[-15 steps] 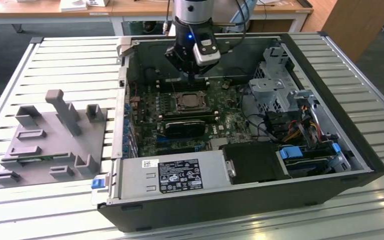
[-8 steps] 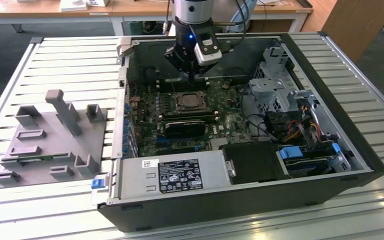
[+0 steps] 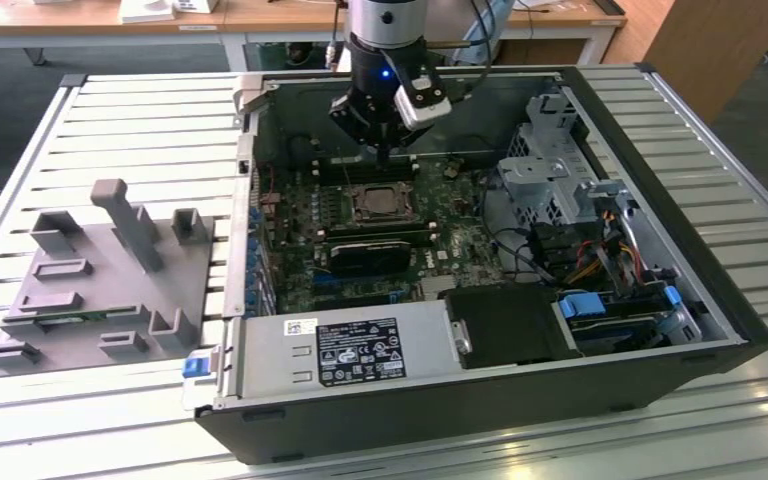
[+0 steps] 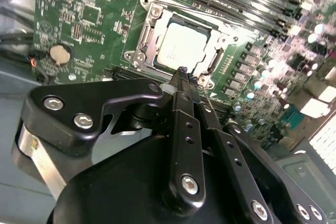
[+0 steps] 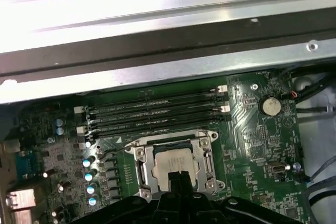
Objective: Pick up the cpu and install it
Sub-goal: 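Install the first cpu locking lever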
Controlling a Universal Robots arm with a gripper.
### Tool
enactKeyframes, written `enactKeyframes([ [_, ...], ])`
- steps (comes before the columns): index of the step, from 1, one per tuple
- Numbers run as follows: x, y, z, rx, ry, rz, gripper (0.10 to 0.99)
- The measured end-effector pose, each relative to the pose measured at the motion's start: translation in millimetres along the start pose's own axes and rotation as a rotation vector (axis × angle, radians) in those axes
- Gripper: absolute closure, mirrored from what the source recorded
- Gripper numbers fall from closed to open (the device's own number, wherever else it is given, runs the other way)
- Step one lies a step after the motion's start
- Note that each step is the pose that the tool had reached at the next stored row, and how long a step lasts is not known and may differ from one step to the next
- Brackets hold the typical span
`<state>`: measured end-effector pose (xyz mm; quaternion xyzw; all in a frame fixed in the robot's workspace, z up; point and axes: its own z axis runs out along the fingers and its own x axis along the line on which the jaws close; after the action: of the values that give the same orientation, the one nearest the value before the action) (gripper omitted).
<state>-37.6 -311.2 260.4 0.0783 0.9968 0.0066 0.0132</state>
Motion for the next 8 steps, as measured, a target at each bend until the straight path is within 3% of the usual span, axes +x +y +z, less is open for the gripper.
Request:
enactKeyframes([
  [8, 0.0, 0.0, 0.3, -0.004, 0.0022, -0.145, 0.98],
])
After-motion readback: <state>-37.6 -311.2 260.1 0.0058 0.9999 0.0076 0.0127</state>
